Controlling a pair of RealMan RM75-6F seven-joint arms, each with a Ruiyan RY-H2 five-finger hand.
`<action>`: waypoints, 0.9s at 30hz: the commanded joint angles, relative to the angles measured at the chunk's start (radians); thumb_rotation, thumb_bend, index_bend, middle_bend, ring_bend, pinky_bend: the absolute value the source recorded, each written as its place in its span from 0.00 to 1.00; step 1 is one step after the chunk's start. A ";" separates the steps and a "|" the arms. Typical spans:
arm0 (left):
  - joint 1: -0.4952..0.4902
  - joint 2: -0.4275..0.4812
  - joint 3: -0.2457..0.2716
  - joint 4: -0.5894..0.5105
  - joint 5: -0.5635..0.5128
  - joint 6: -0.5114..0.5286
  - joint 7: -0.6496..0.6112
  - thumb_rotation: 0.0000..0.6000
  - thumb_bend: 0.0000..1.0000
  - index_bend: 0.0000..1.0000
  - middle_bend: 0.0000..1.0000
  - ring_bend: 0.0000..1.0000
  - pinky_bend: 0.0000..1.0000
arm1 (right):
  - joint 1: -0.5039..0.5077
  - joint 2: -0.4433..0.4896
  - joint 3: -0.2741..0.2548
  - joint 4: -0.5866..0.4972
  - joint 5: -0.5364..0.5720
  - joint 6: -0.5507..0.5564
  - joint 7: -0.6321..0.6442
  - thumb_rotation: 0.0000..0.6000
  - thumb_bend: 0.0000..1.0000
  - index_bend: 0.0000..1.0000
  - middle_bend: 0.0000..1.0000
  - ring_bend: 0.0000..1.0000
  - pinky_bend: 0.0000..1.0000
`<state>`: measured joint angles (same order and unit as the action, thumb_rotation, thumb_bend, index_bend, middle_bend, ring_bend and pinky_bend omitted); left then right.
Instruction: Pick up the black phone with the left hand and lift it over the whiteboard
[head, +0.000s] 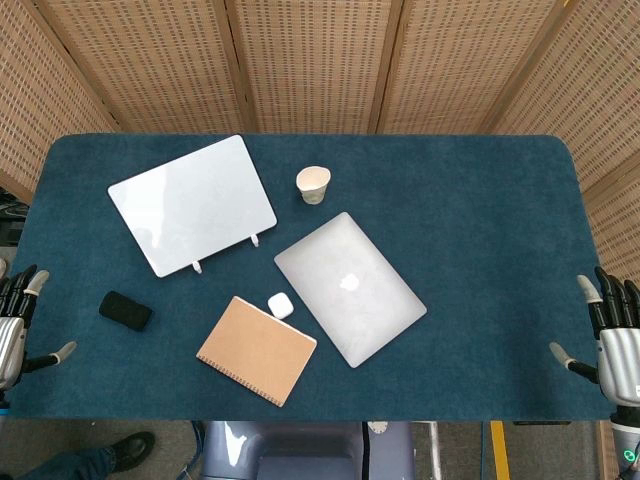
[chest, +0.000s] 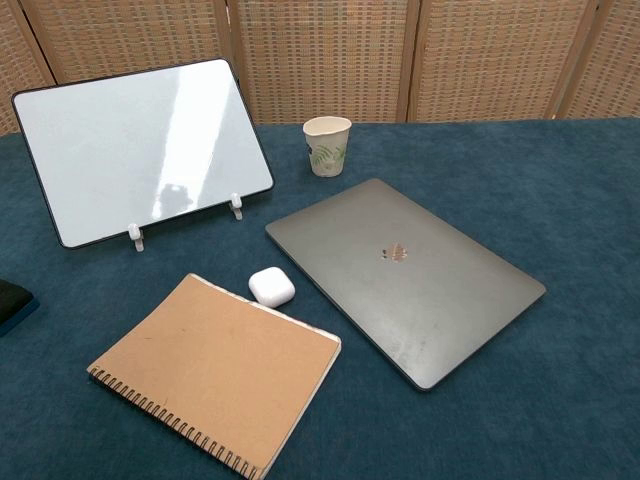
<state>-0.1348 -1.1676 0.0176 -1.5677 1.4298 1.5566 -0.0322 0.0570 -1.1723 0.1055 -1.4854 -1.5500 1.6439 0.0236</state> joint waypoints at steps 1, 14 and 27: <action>0.002 -0.005 -0.006 0.008 0.009 0.001 0.000 1.00 0.00 0.00 0.00 0.00 0.00 | 0.002 0.005 -0.002 -0.001 0.007 -0.018 0.010 1.00 0.00 0.00 0.00 0.00 0.00; -0.136 -0.105 0.057 0.390 0.283 -0.118 -0.211 1.00 0.00 0.07 0.00 0.00 0.07 | 0.016 0.009 -0.003 -0.001 0.033 -0.077 0.030 1.00 0.00 0.00 0.00 0.00 0.00; -0.228 -0.254 0.101 0.734 0.312 -0.272 -0.406 1.00 0.00 0.22 0.06 0.06 0.15 | 0.031 0.002 -0.004 -0.001 0.055 -0.124 0.009 1.00 0.00 0.00 0.00 0.00 0.00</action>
<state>-0.3417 -1.3964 0.1063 -0.8708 1.7314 1.3121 -0.4391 0.0860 -1.1688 0.1015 -1.4876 -1.4970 1.5230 0.0353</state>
